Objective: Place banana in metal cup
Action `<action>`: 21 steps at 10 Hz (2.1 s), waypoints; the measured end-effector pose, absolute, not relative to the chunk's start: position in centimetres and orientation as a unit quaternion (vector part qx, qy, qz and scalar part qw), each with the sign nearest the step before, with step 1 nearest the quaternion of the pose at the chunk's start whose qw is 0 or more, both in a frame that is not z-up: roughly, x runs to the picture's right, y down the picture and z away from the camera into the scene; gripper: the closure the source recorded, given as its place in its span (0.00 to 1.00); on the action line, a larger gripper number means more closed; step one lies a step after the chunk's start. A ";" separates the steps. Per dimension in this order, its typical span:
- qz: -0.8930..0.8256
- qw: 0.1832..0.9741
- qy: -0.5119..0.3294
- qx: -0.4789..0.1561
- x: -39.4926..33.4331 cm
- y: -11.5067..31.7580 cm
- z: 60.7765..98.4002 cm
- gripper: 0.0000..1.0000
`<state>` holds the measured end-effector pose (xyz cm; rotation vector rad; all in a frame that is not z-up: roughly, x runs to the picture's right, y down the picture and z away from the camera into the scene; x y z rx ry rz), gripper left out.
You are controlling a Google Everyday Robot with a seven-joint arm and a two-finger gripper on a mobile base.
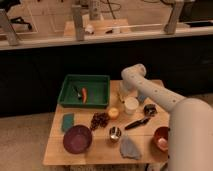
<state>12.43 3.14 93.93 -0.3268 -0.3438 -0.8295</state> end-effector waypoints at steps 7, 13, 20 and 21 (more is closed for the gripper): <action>-0.408 0.865 -0.292 0.013 11.1 0.8 81.9 1.00; -0.409 0.859 -0.307 0.030 10.7 0.6 80.7 1.00; -0.437 0.843 -0.315 0.021 8.6 8.2 74.1 1.00; -0.434 0.841 -0.323 0.016 8.4 10.0 73.0 1.00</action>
